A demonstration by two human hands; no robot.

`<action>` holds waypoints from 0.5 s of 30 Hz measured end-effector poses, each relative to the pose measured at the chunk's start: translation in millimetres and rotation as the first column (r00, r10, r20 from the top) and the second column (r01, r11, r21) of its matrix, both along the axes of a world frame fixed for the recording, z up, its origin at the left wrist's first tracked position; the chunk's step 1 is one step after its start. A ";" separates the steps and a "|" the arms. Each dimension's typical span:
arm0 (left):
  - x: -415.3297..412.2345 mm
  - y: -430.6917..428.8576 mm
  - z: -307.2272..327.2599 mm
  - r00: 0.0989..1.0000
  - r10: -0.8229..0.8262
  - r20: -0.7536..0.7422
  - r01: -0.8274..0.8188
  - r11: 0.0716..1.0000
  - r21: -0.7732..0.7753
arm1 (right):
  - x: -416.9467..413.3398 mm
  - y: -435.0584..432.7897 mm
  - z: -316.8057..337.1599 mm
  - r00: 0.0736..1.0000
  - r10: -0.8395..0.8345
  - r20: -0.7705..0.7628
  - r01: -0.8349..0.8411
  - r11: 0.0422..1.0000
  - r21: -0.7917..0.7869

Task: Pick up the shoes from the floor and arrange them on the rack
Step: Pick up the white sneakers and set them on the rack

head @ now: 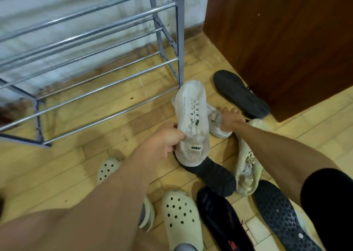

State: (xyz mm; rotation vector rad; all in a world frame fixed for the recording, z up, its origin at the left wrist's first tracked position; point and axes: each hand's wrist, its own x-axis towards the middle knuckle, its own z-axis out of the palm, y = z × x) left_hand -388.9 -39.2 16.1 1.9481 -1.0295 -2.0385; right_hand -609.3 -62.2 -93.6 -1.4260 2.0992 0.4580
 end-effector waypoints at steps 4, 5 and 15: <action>3.4 6.6 2.2 0.999 0.023 0.042 -0.027 0.996 0.087 | 4.7 8.5 12.0 0.998 0.017 0.059 -0.017 1.000 0.006; 5.6 11.1 6.1 0.998 -0.012 0.068 0.003 0.992 0.127 | 7.2 12.4 16.2 0.999 0.029 0.045 -0.030 0.999 0.017; 13.5 58.4 27.0 0.956 -0.230 0.184 0.199 0.965 0.172 | -6.2 52.1 71.7 0.908 -0.221 0.356 0.221 0.974 0.040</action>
